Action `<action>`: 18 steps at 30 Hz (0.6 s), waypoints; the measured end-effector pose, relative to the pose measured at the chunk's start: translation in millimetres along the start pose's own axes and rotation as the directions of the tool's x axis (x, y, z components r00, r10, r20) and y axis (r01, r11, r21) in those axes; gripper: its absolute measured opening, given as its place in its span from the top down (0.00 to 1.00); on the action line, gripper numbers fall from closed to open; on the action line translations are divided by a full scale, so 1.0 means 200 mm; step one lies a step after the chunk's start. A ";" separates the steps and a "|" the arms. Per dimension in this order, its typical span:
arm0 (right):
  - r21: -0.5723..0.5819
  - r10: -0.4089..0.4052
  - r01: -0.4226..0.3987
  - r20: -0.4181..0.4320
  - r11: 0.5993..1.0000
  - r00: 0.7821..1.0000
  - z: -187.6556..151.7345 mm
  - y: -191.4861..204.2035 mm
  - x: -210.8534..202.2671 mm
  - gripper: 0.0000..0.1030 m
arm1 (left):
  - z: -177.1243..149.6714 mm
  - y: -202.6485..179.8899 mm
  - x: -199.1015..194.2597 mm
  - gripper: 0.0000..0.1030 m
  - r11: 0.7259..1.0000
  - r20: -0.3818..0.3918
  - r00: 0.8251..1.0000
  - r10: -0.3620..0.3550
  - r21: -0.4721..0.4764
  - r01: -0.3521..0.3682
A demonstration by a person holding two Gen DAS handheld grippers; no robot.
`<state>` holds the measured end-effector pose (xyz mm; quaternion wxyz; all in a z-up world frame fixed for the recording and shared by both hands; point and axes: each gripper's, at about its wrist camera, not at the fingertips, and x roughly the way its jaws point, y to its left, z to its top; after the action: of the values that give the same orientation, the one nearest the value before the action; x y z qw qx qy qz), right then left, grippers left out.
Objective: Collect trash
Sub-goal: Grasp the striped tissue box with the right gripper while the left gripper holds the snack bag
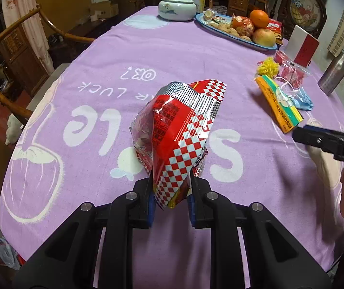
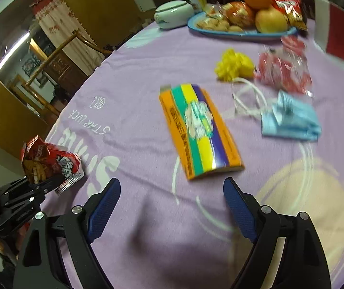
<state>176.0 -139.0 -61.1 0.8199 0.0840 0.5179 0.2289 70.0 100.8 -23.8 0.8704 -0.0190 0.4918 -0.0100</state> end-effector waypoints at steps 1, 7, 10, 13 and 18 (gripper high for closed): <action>-0.004 -0.024 0.024 0.003 1.000 1.000 -0.01 -0.01 0.00 0.17 | 0.00 0.00 0.00 0.78 1.000 -0.002 1.000 0.002 0.000 -0.002; -0.028 -0.144 0.145 0.047 0.989 0.989 0.03 -0.08 0.02 0.17 | 0.00 -0.02 0.01 0.78 1.000 -0.004 1.000 0.003 0.016 -0.003; -0.062 -0.134 0.135 0.017 0.989 0.991 0.10 -0.06 0.11 0.17 | -0.01 -0.02 0.00 0.78 1.000 -0.004 1.000 0.001 0.019 -0.001; -0.084 -0.161 0.161 0.008 0.983 0.987 0.16 -0.04 0.18 0.15 | -0.01 -0.02 0.00 0.78 1.000 -0.008 1.000 0.004 0.011 -0.004; -0.161 -0.216 0.213 -0.003 0.964 0.976 0.22 0.05 0.25 0.25 | -0.01 -0.02 0.01 0.78 1.000 -0.011 1.000 0.014 0.007 -0.014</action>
<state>231.2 -102.4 -78.5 0.8387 -0.0410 0.5121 0.1806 69.4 97.1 -26.4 0.8679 -0.0124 0.4965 -0.0057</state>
